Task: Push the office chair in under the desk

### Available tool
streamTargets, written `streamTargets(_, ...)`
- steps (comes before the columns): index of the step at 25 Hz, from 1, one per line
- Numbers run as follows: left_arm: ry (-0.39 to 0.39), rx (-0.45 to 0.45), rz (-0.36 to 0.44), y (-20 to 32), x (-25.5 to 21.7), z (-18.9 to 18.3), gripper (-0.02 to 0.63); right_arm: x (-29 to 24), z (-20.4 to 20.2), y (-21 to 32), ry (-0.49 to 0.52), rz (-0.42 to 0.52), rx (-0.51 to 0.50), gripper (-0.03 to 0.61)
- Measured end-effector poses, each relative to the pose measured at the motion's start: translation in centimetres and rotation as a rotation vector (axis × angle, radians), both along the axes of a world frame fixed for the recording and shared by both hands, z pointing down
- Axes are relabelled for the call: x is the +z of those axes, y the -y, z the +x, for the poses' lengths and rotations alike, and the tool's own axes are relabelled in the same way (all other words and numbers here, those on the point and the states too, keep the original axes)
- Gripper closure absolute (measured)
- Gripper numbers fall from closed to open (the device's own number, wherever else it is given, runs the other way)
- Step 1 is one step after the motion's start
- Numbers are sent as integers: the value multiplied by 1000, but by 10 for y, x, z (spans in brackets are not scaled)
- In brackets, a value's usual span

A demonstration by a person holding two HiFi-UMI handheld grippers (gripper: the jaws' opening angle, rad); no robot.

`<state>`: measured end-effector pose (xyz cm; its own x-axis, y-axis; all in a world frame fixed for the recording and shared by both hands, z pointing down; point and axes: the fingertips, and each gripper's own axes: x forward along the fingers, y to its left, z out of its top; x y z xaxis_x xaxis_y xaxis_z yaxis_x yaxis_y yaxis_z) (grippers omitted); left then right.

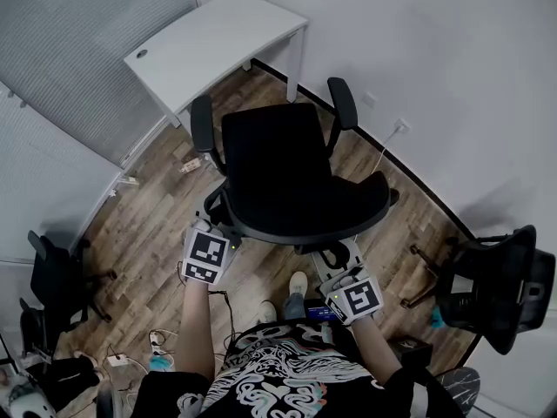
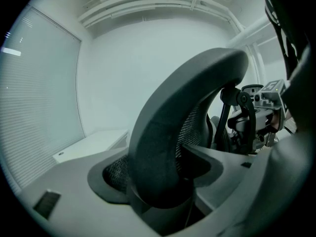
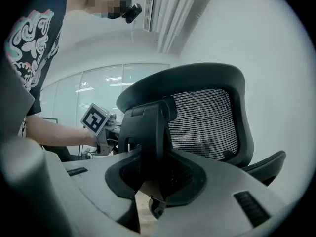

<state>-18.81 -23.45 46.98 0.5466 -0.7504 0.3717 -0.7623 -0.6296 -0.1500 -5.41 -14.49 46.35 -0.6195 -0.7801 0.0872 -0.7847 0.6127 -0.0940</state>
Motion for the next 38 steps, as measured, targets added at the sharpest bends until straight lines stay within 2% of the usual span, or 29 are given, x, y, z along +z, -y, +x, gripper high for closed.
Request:
streamTargets(8,-7,-20,2,9,-1,10,293,1,14,16,-9,-9,44,492)
streamTargets(22,-5,-62,0,22,-1,20,293,1,26,36,-34,-21,-9,494)
streamTargets(38,-11,-130,3,56,-1,40,293,0,53,86,-42,-44,-6,497)
